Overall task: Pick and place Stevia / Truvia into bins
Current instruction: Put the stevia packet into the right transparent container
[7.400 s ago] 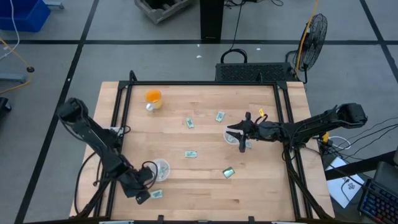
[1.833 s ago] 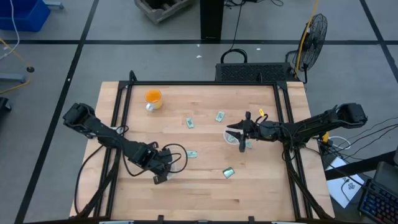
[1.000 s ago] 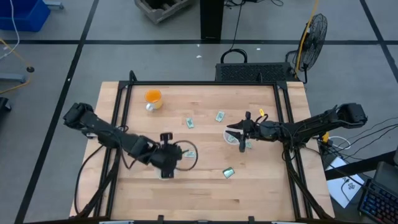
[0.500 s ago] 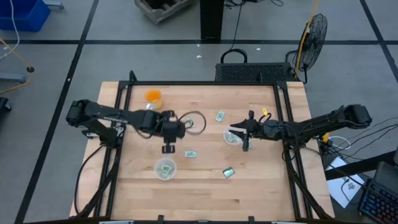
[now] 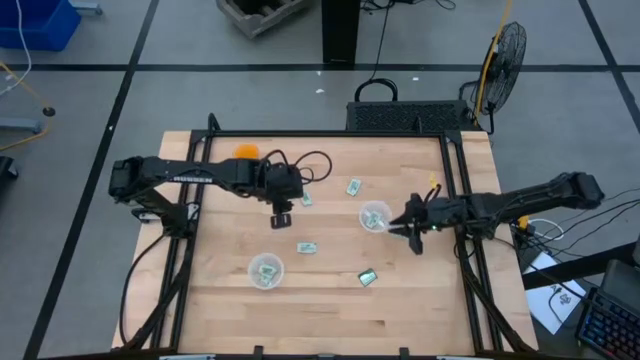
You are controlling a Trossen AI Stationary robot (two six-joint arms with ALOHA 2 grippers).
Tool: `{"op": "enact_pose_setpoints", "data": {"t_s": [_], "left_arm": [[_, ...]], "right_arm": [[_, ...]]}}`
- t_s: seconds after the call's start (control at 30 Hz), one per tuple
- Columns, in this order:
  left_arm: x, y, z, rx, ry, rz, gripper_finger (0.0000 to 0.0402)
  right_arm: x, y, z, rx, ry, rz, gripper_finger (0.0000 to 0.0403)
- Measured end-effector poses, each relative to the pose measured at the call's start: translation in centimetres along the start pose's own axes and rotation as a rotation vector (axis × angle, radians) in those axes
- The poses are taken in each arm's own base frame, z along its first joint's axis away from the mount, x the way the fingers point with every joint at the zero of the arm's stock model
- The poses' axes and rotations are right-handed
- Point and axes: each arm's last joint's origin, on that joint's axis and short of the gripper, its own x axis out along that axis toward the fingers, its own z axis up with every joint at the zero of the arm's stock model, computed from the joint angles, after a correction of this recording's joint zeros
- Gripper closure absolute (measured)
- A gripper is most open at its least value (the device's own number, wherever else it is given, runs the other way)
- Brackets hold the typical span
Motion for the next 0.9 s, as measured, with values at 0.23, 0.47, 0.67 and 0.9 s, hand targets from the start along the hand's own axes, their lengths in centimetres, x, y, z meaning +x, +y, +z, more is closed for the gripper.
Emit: {"op": "enact_pose_setpoints", "data": {"t_s": [0.23, 0.47, 0.67, 0.9], "left_arm": [[0.0, -0.5, 0.0, 0.014, -0.002, -0.008, 0.0282], [-0.1, -1.0, 0.4, 0.023, -0.039, -0.012, 0.0282], [-0.2, -1.7, 0.8, 0.036, -0.087, -0.022, 0.0282], [-0.2, -2.3, 0.8, 0.058, -0.088, -0.031, 0.0282]], "right_arm": [[-0.4, 0.2, -2.6, 0.174, 0.287, 0.031, 0.0298], [-0.9, -0.5, -3.9, 0.217, 0.376, -0.144, 0.0298], [-0.6, -0.9, -3.9, 0.249, 0.294, -0.285, 0.0298], [0.9, -1.7, -5.9, 0.423, 0.192, -0.265, 0.0298]]}}
